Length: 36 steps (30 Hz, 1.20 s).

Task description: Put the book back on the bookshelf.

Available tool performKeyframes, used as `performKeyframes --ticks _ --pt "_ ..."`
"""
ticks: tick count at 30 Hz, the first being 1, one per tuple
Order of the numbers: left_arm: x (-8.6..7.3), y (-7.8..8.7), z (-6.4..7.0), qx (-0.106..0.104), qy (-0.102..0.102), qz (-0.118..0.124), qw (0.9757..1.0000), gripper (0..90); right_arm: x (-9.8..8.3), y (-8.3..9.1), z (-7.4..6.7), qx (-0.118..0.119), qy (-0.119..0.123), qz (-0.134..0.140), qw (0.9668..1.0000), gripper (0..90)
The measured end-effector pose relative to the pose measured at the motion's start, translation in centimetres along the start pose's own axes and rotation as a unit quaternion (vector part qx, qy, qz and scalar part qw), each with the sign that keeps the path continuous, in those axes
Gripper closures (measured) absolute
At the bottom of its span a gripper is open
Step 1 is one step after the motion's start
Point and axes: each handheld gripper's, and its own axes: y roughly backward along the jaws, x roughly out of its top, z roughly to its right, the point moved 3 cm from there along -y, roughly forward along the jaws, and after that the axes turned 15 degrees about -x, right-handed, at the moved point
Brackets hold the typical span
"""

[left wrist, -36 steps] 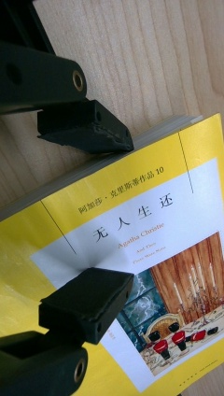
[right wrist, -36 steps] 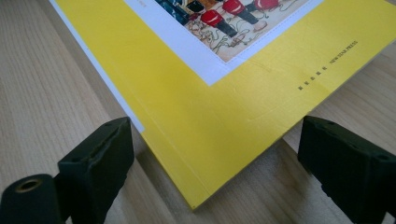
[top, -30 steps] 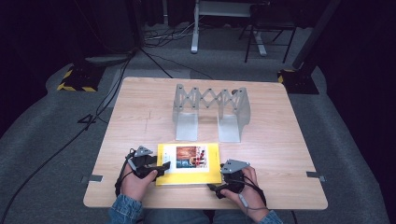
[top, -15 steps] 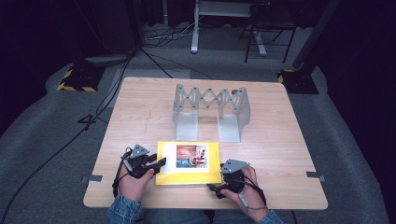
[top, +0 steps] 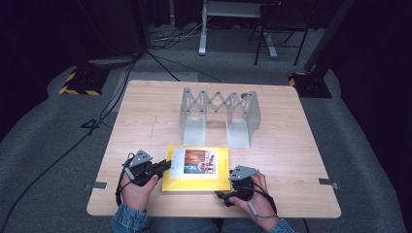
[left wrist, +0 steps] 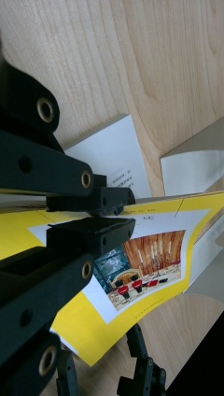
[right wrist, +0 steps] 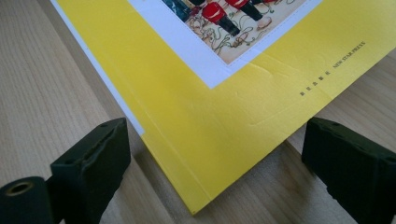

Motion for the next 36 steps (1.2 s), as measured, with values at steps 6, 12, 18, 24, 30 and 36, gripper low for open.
performKeyframes --ticks 6,12,18,24,30,36 --pt "0.5 0.5 0.7 -0.011 -0.012 0.001 0.9999 85.9 0.0 0.0 0.0 0.000 0.000 -0.001 1.0000 7.7" --pt "1.2 1.0 1.0 -0.025 -0.001 0.007 0.9997 86.1 -0.3 0.7 0.5 0.007 0.006 0.002 1.0000 18.2" --pt "2.3 1.3 2.0 -0.033 -0.009 -0.003 0.9994 86.2 -0.3 2.1 0.4 -0.021 0.000 0.023 0.9995 17.7" --pt "3.6 1.5 3.5 -0.047 -0.017 -0.002 0.9987 86.2 1.4 3.4 -1.1 -0.047 0.034 0.079 0.9952 17.7" --pt "4.3 1.4 4.2 -0.062 -0.021 -0.001 0.9979 86.2 2.2 2.6 -2.3 -0.032 0.054 0.082 0.9946 17.5" --pt "5.3 1.2 4.9 -0.085 -0.028 0.006 0.9960 86.2 3.3 2.1 -3.1 -0.033 0.070 0.096 0.9923 16.2"
